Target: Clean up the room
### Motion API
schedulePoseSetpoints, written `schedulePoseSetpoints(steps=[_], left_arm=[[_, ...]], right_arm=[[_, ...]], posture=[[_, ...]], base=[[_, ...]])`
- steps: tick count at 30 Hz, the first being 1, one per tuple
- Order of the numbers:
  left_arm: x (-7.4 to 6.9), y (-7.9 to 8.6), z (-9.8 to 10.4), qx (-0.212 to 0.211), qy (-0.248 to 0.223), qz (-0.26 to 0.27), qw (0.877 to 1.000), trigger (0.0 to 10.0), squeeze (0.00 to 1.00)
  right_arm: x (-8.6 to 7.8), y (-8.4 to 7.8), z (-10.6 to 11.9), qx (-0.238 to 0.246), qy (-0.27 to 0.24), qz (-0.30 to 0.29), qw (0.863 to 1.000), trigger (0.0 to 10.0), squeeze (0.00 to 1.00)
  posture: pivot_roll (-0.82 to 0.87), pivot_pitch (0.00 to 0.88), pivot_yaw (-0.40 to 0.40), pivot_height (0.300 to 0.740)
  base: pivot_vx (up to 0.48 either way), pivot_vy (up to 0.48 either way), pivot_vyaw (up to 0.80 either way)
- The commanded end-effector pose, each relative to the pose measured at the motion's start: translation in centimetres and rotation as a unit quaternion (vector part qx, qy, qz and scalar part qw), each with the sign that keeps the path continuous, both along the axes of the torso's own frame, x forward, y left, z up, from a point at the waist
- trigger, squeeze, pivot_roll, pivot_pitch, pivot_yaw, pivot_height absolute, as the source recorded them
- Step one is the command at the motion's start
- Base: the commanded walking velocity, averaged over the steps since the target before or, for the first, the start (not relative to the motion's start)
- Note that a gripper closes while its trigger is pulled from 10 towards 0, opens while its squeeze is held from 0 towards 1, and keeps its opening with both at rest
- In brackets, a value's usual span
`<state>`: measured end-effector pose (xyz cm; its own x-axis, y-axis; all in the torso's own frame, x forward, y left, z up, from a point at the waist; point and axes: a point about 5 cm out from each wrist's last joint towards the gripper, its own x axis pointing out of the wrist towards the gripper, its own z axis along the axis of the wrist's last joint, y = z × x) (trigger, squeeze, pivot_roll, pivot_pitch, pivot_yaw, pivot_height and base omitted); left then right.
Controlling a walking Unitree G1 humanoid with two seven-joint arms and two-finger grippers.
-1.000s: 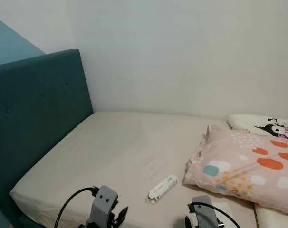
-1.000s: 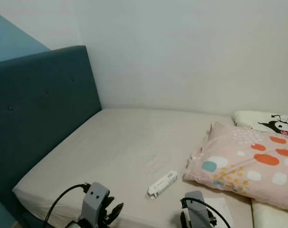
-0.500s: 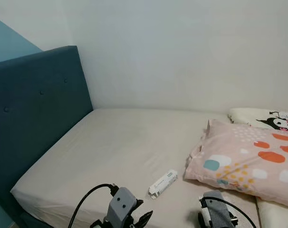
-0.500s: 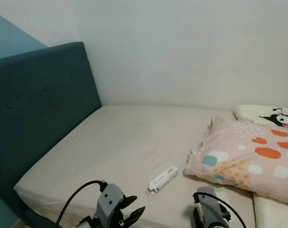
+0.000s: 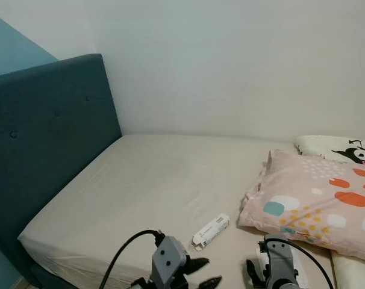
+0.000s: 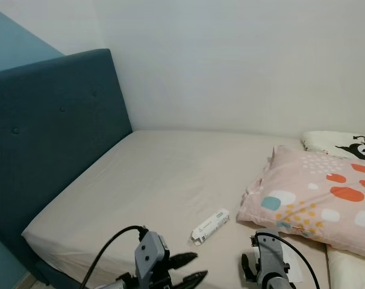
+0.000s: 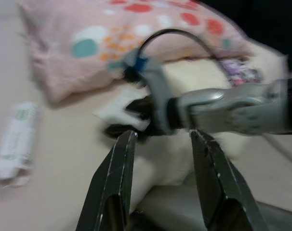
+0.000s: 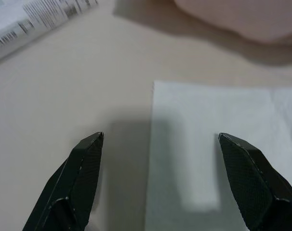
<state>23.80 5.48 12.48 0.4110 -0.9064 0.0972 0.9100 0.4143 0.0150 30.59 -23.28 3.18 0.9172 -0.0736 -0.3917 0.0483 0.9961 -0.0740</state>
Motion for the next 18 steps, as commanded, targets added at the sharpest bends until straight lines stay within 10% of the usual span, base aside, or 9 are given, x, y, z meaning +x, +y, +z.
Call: schedulePoseSetpoints(steps=[1,13,14,15,16,18], left_arm=[[-0.57,0.02,-0.12,-0.001,0.020,-0.027,0.999,10.0,0.00],[-0.48,-0.40,0.39,-0.003,0.011,-0.033,0.999,10.0,0.00],[-0.40,-0.34,0.48,-0.003,0.012,-0.030,0.999,10.0,0.00],[-0.40,-0.34,0.48,-0.003,0.012,-0.030,0.999,10.0,0.00],[-0.39,-0.27,0.58,0.001,0.012,-0.032,0.999,10.0,0.00],[-0.44,-0.27,0.55,0.004,0.012,-0.034,0.999,10.0,0.00]], right_arm=[[-0.42,0.03,-0.65,0.008,0.011,-0.002,1.000,10.0,0.00],[-0.08,-0.16,-0.45,0.018,0.008,0.007,1.000,10.0,0.00],[-0.04,-0.16,-0.42,0.019,0.007,0.009,1.000,5.4,0.00],[-0.04,-0.16,-0.42,0.019,0.007,0.009,1.000,5.4,0.00],[0.01,-0.15,-0.42,0.020,0.009,0.014,1.000,1.2,0.00],[0.04,-0.13,-0.42,0.020,0.010,0.015,1.000,0.0,0.00]], posture=[[0.04,0.176,0.056,0.599],[0.03,0.172,0.058,0.599],[0.03,0.172,0.058,0.599],[0.03,0.172,0.058,0.599],[0.03,0.171,0.056,0.599],[0.03,0.169,0.056,0.599]], base=[[0.000,0.000,0.00],[0.000,0.000,0.00],[0.000,0.000,0.00],[0.000,0.000,0.00],[0.000,0.000,0.00],[0.000,0.000,0.00]])
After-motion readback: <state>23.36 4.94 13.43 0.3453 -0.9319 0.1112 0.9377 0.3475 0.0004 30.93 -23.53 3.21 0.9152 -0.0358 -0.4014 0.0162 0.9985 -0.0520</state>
